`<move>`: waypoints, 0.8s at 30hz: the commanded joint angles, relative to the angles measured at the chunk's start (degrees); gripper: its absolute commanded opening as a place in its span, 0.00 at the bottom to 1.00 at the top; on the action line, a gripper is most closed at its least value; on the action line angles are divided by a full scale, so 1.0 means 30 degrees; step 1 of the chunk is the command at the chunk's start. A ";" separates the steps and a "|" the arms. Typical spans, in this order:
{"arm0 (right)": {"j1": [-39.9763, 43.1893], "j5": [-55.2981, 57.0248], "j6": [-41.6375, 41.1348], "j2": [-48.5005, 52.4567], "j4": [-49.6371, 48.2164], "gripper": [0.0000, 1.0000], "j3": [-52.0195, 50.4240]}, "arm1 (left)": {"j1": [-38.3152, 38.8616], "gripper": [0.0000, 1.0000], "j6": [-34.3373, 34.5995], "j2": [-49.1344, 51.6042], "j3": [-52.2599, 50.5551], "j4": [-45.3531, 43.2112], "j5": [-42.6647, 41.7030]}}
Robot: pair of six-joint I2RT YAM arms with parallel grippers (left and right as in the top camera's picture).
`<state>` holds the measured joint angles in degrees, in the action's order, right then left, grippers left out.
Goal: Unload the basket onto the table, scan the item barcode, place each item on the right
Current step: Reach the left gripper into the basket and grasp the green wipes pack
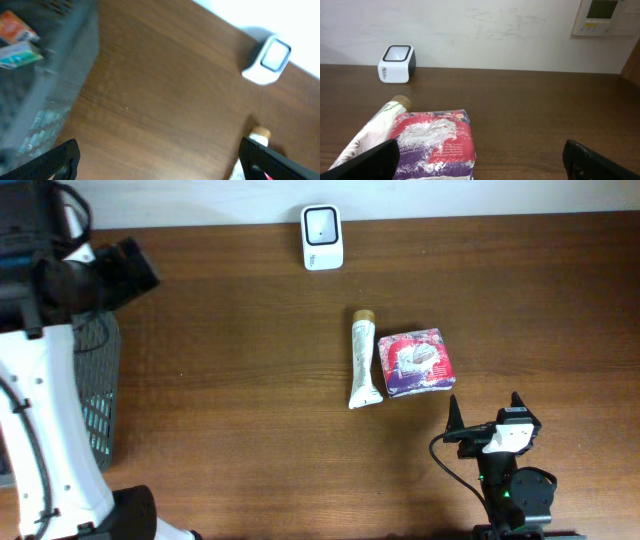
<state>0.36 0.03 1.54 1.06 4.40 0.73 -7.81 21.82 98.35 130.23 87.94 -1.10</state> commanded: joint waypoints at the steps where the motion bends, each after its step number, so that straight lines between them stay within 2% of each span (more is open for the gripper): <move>1: -0.0131 0.0168 -0.0022 -0.0073 0.0066 0.99 -0.0138 | -0.2586 0.99 -0.0313 -0.0430 0.0051 -0.1260 0.0124; 5: -0.0131 0.0168 -0.0022 -0.0073 0.0066 0.99 -0.0138 | -0.5457 0.99 -0.0313 0.0415 0.0051 -0.3453 0.4401; 9: -0.0131 0.0168 -0.0022 -0.0073 0.0073 0.99 -0.0138 | -0.7781 1.00 -0.0597 0.3810 0.0051 -0.3031 0.4306; 13: -0.0131 0.0168 -0.0022 -0.0073 0.0066 0.99 -0.0138 | -0.9267 0.98 0.0262 0.7067 0.0051 -0.0736 0.3716; 16: -0.0131 0.0168 -0.0015 -0.0073 0.0066 0.99 -0.0138 | -0.9275 0.99 0.0131 0.8531 0.0029 0.2703 0.3650; 18: -0.0131 0.0168 -0.0022 -0.0073 0.0066 0.99 -0.0138 | -0.9275 0.99 -0.2943 0.8714 -0.1086 0.2929 0.0452; 24: -0.0131 0.0168 -0.0022 -0.0073 0.0073 0.99 -0.0138 | -0.9275 0.99 -0.3271 0.8794 -0.6368 0.1501 0.1290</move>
<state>0.36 0.03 1.52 1.06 4.40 0.73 -35.99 13.72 124.29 116.25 93.91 3.77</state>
